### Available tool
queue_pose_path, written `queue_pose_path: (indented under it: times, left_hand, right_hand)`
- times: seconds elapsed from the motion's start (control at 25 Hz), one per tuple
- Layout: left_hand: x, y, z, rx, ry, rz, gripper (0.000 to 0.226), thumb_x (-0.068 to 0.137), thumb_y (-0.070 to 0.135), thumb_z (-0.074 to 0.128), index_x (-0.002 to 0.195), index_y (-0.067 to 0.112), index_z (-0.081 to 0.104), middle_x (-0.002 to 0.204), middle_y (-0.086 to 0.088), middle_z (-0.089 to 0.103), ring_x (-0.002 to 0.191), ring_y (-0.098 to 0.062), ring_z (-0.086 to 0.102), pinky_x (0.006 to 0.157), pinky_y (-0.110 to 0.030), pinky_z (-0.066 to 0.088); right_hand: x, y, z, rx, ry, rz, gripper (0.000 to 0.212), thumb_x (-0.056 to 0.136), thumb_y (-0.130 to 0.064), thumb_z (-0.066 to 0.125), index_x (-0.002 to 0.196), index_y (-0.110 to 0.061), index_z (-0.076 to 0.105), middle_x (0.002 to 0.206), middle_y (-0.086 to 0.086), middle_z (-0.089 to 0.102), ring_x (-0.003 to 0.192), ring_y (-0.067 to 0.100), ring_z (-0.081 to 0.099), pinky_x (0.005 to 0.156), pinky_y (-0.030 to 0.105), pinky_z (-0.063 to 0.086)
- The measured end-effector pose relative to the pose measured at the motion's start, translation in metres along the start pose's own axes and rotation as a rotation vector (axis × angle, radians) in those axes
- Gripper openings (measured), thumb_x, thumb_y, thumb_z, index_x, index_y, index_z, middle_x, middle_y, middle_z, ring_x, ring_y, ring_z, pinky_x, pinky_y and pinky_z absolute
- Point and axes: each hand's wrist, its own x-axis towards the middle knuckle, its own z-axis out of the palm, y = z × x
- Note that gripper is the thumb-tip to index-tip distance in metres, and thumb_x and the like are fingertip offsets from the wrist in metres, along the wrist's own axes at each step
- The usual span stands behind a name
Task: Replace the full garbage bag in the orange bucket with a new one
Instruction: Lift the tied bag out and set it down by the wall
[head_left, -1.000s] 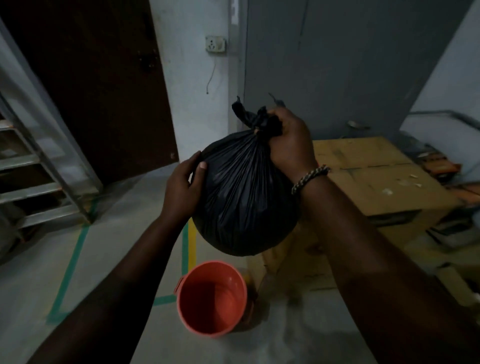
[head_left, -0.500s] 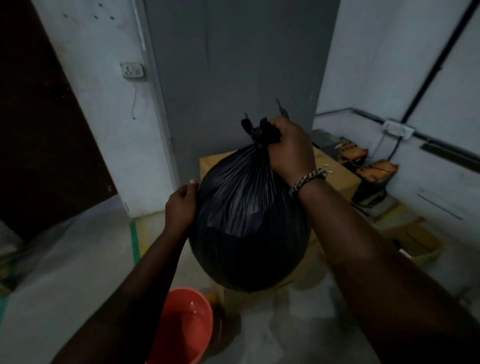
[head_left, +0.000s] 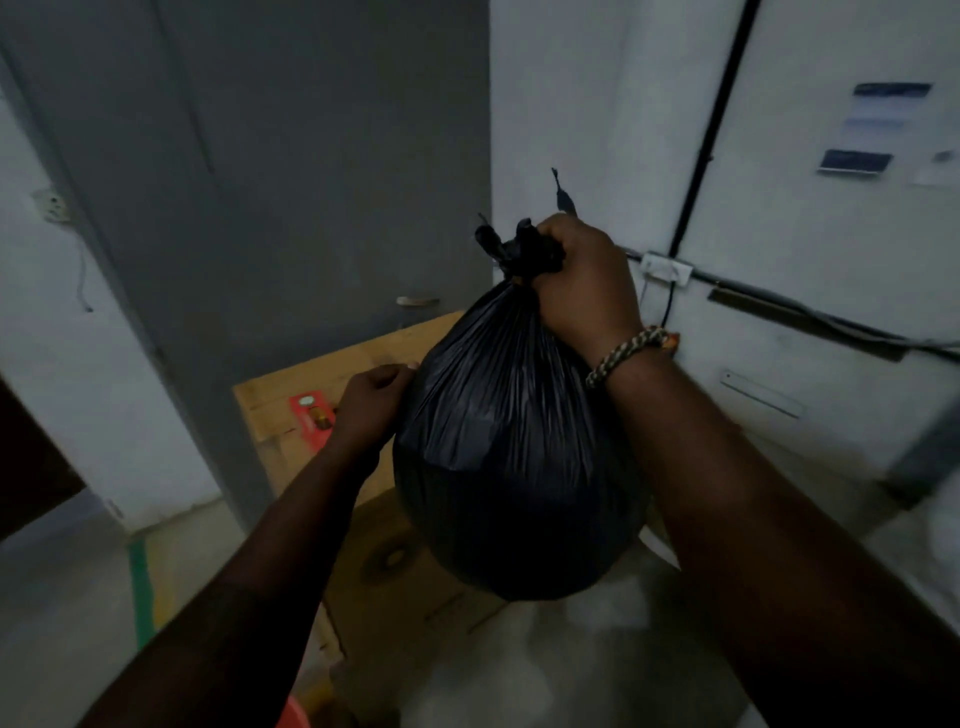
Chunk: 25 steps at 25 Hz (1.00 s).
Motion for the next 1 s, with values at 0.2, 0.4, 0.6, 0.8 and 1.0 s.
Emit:
queue_pose_path:
  times: [0.2,0.4,0.6,0.8,1.0]
  left_hand:
    - [0.025,0.009,0.107,0.029,-0.054,0.037,0.022,0.097,0.032,0.059,0.102,0.022,0.078,0.097,0.007,0.075,0.097,-0.014,0.07,0.083,-0.029,0.056]
    - [0.053,0.006,0.196,0.095,-0.138,0.126,0.024,0.096,0.033,0.06,0.111,0.023,0.076,0.109,0.005,0.074,0.101,-0.01,0.067,0.097,-0.039,0.054]
    - [0.086,0.012,0.285,0.094,-0.342,0.274,0.022,0.096,0.041,0.06,0.107,0.032,0.076,0.106,0.016,0.074,0.101,0.001,0.066,0.091,-0.028,0.054]
    - [0.147,0.016,0.384,0.208,-0.621,0.502,0.038,0.086,0.059,0.064,0.113,0.034,0.074,0.109,0.018,0.069,0.103,0.001,0.064,0.091,-0.024,0.05]
    - [0.222,0.012,0.471,0.378,-0.738,0.625,0.057,0.074,0.058,0.072,0.124,0.032,0.069,0.119,0.005,0.065,0.114,-0.011,0.056,0.099,-0.029,0.045]
  right_hand:
    - [0.009,0.09,-0.052,-0.085,0.047,0.109,0.013,0.084,-0.013,0.071,0.091,-0.023,0.068,0.089,-0.006,0.07,0.084,0.013,0.065,0.075,0.034,0.056]
    - [0.017,0.165,-0.086,-0.179,0.094,0.215,0.01,0.085,-0.013,0.071,0.089,-0.021,0.067,0.083,-0.01,0.063,0.081,0.013,0.061,0.068,0.031,0.049]
    - [0.029,0.248,-0.101,-0.299,0.116,0.354,0.013,0.086,-0.013,0.069,0.084,-0.024,0.062,0.078,-0.01,0.061,0.07,0.008,0.053,0.055,0.022,0.03]
    - [0.057,0.334,-0.107,-0.378,0.134,0.461,0.009,0.081,-0.018,0.075,0.086,-0.019,0.068,0.087,0.001,0.071,0.083,0.022,0.066,0.062,0.026,0.038]
    - [0.097,0.408,-0.116,-0.448,0.166,0.617,0.021,0.075,-0.028,0.083,0.089,-0.02,0.069,0.095,0.004,0.073,0.092,0.026,0.067,0.072,0.031,0.048]
